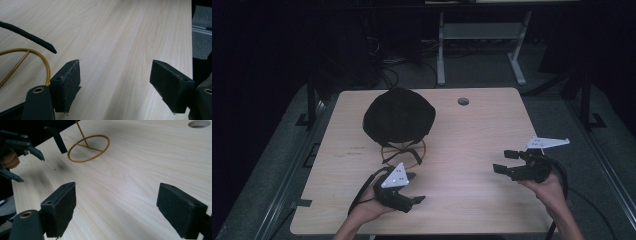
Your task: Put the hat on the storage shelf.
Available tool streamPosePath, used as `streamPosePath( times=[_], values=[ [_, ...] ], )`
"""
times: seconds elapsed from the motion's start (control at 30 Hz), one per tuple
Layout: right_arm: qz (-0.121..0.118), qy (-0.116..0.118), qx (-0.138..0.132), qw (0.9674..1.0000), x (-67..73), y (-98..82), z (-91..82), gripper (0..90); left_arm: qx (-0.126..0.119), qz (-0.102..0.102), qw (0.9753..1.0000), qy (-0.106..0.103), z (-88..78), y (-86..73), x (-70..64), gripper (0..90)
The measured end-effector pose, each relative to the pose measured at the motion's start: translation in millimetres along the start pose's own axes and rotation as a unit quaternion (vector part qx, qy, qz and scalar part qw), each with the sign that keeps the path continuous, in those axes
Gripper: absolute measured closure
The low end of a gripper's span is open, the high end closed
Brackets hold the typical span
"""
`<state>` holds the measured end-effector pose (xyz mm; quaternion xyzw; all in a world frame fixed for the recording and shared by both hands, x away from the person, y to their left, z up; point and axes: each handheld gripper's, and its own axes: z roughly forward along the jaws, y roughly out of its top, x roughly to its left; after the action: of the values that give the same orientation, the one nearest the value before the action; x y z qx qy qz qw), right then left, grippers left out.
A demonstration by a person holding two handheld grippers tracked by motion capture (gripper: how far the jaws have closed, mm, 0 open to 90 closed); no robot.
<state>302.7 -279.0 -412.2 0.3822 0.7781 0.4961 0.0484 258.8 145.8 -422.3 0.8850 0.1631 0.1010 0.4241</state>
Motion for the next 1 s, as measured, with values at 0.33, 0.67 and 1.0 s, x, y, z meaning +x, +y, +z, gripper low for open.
streamPosePath(
  times=[0.33, 0.67, 1.0],
  values=[
    [0.012, -0.002, 0.004, 0.9999, 1.6, -26.0, -3.7, 15.5, 0.000, -0.004, 1.0000, -0.002, 1.0, -0.8, -0.3, 24.4],
    [0.013, -0.013, 0.001, 0.9998, 4.3, -47.0, -9.9, 15.5, -0.002, -0.004, 1.0000, -0.001, -1.2, -0.9, -0.8, 24.4],
    [0.010, -0.013, 0.002, 0.9999, 12.2, -68.9, -14.9, 15.5, -0.001, -0.007, 1.0000, 0.002, -0.4, -0.2, -2.0, 24.4]
  ],
)
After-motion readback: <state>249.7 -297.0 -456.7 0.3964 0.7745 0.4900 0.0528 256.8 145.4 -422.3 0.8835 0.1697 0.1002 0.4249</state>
